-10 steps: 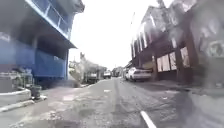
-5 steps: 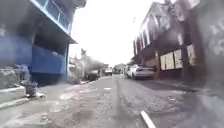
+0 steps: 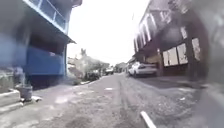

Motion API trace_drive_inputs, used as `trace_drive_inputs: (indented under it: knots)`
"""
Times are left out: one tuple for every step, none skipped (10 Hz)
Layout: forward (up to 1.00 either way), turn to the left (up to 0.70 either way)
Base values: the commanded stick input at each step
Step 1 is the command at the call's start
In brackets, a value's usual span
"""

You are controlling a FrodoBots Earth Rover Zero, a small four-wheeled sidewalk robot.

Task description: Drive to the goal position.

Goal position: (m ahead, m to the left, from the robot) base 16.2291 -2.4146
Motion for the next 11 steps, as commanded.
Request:
trace_drive_inputs:
  knots:
    - [0.50,0.00]
    - [0.50,0.00]
    - [0.50,0.00]
    - [0.50,0.00]
    - [0.50,0.00]
    - [0.50,0.00]
    - [0.50,0.00]
    - [0.50,0.00]
    - [0.50,0.00]
    - [0.50,0.00]
    - [0.50,0.00]
